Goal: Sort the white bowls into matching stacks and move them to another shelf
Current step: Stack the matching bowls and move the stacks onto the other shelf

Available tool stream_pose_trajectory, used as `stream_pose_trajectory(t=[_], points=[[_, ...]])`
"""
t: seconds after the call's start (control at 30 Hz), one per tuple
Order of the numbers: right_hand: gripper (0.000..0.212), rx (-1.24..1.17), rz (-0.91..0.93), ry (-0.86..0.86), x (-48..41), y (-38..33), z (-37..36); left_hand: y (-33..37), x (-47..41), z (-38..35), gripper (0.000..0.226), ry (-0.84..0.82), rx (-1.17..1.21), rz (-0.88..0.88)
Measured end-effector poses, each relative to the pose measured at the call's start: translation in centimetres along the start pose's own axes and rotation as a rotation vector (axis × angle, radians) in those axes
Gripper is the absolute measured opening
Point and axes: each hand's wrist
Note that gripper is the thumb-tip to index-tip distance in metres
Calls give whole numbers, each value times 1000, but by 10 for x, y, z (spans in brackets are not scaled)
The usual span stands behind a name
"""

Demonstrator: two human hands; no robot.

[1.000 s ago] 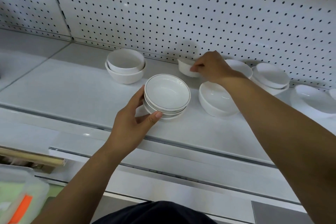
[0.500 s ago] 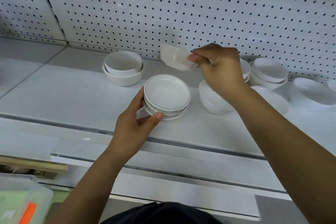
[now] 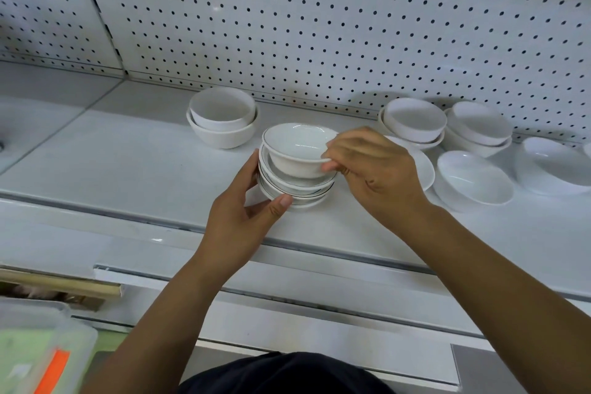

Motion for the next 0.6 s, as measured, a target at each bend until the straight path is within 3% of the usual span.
stream_pose_trajectory(t=[0.27, 0.4, 0.47, 0.6], points=[[14, -43, -10, -44, 15, -4, -5, -2, 1, -1, 76, -7, 5, -17], [28, -88, -88, -121, 20, -7, -3, -3, 2, 0, 71, -21, -2, 3], [37, -128, -231, -96, 25, -16, 0, -2, 1, 2, 75, -27, -20, 29], [50, -311, -727, 100, 48, -49, -1, 8, -11, 6, 86, -19, 59, 31]])
Point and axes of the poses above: each hand's wrist, its own x-axis away from the middle knuckle, its own z-axis out of the back of the hand, y = z × x, and after that the axes turned 4 degrees about -z, right-handed
